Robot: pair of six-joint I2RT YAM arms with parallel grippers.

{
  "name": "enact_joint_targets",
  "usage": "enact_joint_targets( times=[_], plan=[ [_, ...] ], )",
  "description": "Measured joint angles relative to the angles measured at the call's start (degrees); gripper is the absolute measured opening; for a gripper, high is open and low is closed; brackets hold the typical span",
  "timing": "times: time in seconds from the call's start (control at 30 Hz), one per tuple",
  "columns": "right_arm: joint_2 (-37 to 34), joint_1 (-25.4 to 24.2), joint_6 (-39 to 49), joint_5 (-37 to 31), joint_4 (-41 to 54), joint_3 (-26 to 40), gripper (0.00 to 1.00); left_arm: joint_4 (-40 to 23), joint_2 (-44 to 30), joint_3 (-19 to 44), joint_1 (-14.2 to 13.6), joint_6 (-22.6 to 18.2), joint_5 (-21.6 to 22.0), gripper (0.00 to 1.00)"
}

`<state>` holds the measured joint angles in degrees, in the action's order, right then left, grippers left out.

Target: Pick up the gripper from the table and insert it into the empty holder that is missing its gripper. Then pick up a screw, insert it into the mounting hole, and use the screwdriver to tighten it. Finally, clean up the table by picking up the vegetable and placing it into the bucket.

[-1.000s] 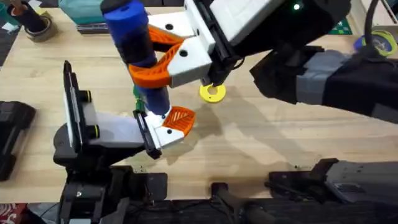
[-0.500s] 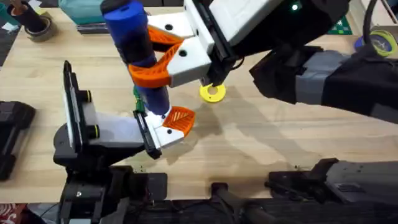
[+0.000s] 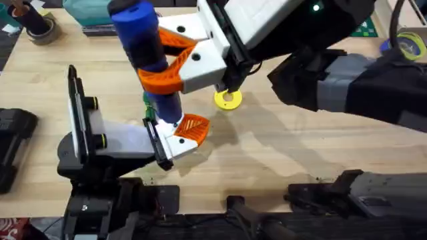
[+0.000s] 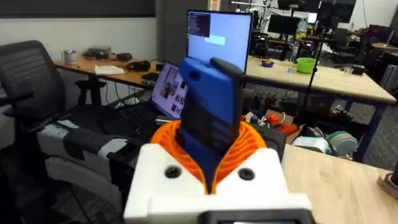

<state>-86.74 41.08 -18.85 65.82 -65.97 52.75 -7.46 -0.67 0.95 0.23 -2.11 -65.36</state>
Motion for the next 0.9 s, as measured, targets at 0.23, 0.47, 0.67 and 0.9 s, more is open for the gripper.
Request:
enact_joint_targets(
  times=[0.23, 0.47, 0.67, 0.9],
  plan=[
    [0.0, 0.0, 0.0, 0.0, 0.3, 0.0, 0.022, 0.0, 0.0, 0.0, 0.0, 0.0, 0.0, 0.004],
    [0.0, 0.0, 0.0, 0.0, 0.3, 0.0, 0.022, 0.0, 0.0, 0.0, 0.0, 0.0, 0.0, 0.004],
    [-0.4, 0.0, 0.0, 0.0, 0.2, 0.0, 0.022, 0.0, 0.0, 0.0, 0.0, 0.0, 0.0, 0.004],
    [-1.0, 0.0, 0.0, -0.2, 0.1, 0.0, 0.022, 0.0, 0.0, 0.0, 0.0, 0.0, 0.0, 0.004]
  ],
)
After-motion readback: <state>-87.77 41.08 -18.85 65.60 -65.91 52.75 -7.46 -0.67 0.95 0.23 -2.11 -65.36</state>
